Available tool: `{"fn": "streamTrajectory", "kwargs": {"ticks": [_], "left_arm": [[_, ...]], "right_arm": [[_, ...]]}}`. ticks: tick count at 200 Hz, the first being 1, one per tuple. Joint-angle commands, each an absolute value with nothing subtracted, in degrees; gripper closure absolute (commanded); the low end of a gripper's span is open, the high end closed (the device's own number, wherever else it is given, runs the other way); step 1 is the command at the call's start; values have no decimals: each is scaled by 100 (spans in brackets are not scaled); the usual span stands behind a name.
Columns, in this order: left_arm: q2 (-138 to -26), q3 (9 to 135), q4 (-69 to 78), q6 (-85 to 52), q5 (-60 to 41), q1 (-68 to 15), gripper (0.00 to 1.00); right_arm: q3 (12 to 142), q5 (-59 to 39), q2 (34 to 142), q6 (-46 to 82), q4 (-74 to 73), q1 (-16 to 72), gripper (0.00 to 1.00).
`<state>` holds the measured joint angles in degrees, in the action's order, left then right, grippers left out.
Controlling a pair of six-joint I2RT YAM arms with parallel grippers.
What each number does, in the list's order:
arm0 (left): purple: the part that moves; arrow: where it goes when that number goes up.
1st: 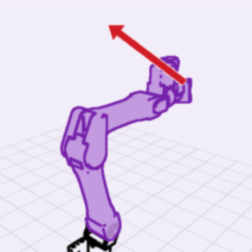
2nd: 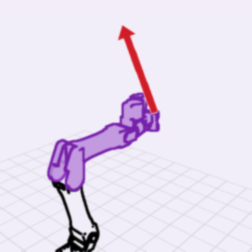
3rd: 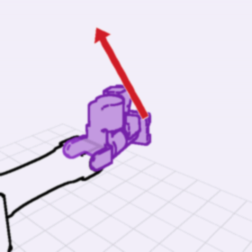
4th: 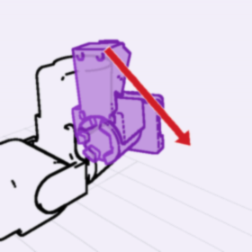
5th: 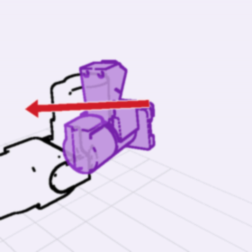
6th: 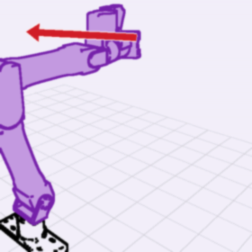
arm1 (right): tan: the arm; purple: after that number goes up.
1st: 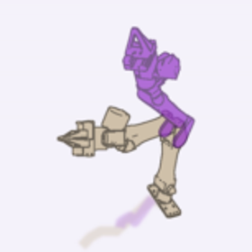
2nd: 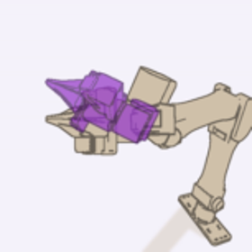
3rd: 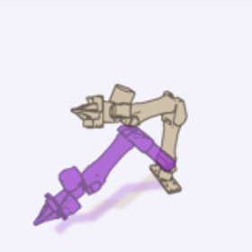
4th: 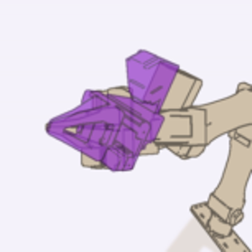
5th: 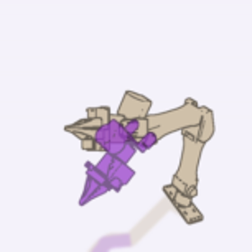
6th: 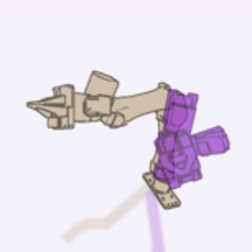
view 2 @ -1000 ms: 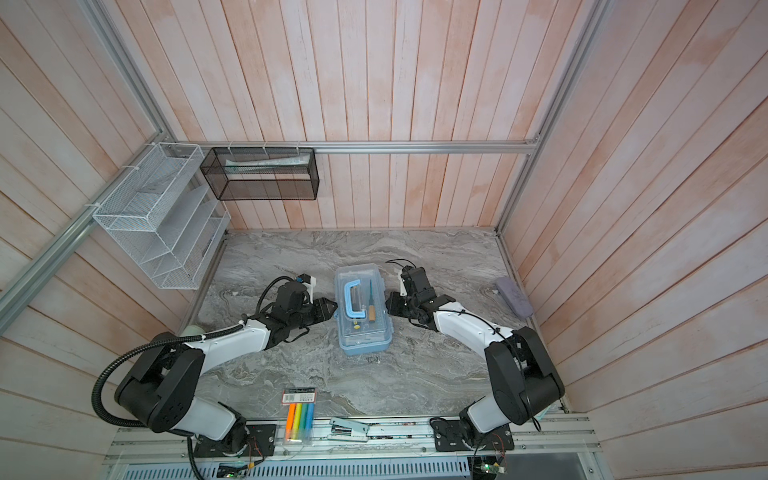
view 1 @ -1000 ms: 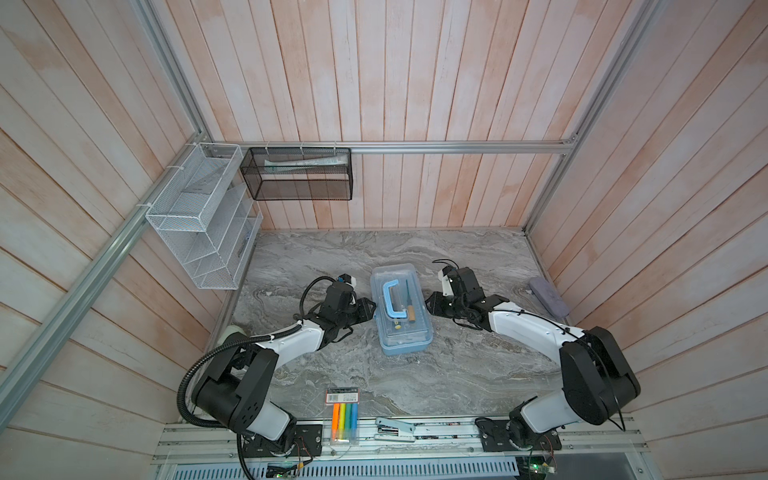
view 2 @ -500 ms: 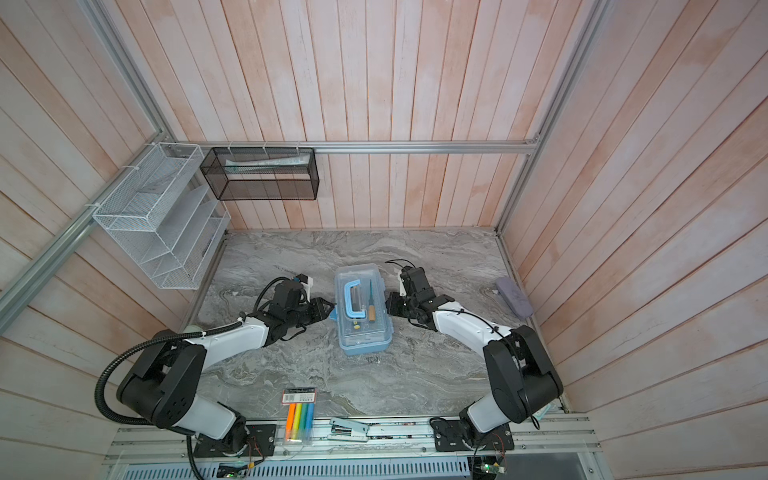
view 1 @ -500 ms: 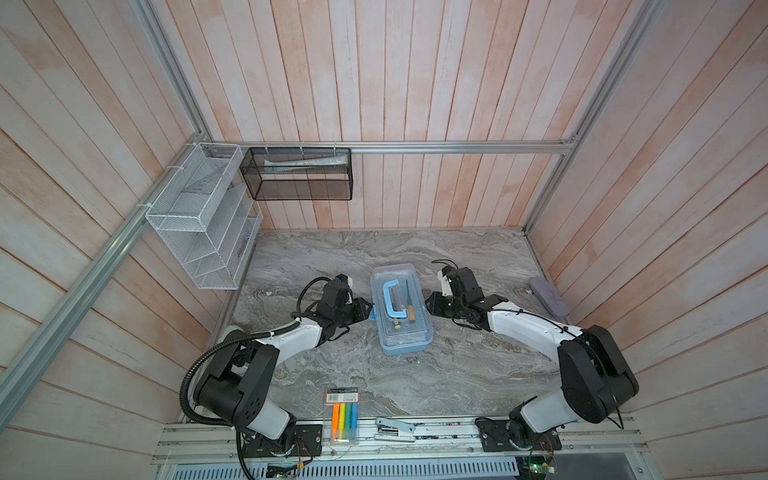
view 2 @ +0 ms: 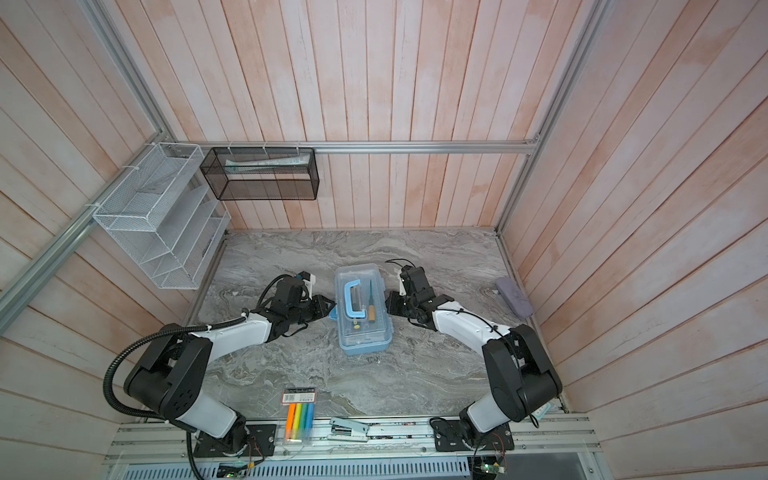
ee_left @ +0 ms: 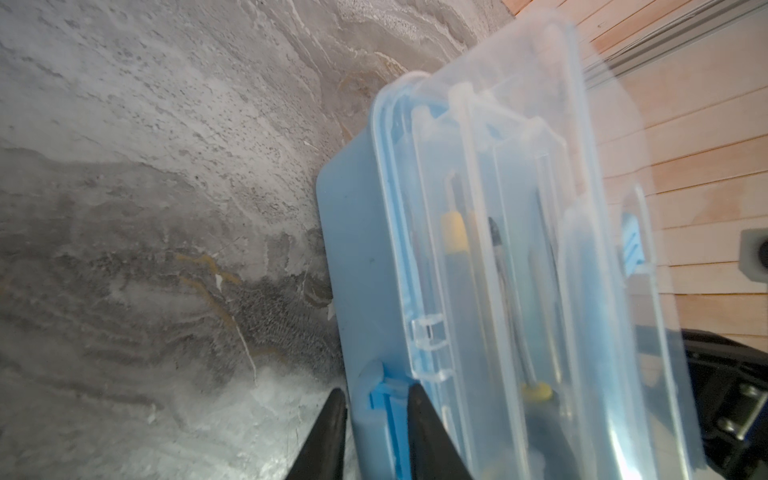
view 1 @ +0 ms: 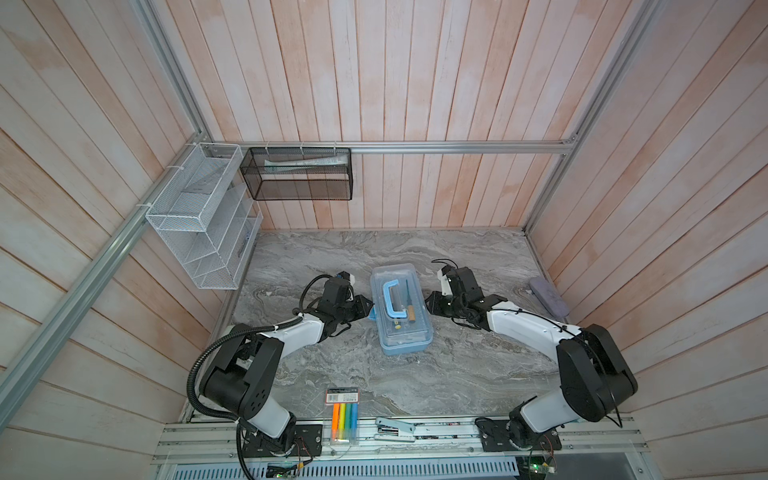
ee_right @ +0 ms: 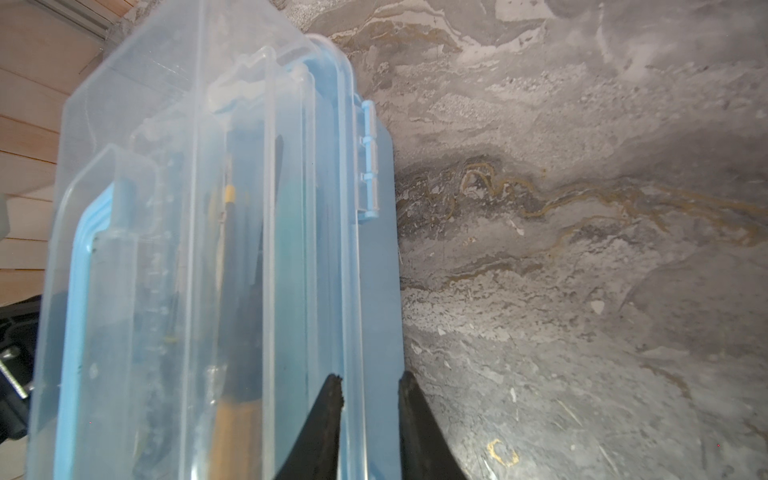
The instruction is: Pack the tool kit
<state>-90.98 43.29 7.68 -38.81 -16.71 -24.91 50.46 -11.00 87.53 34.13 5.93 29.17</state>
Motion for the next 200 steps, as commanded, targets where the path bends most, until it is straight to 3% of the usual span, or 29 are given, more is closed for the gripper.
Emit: {"fn": "streamTrajectory", "kwargs": {"ticks": [1,144,164,173,200], "left_arm": [[-9143,4352,635,-3874,-1833,-2531,71],[-9133,4406,370,-3795,-1790,-2531,77],[-9091,4386,359,-3806,-1747,-2531,80],[-9075,4396,370,-3810,-1755,-2531,86],[-9001,4460,310,-3789,-1762,-2531,88]], "right_arm": [[5069,-1239,8871,3401,732,2973,76],[5001,-1240,8868,3463,688,2979,76],[5004,-1244,8885,3472,687,2980,76],[5001,-1246,8881,3480,686,2983,76],[5009,-1246,8903,3480,699,2984,76]]}}
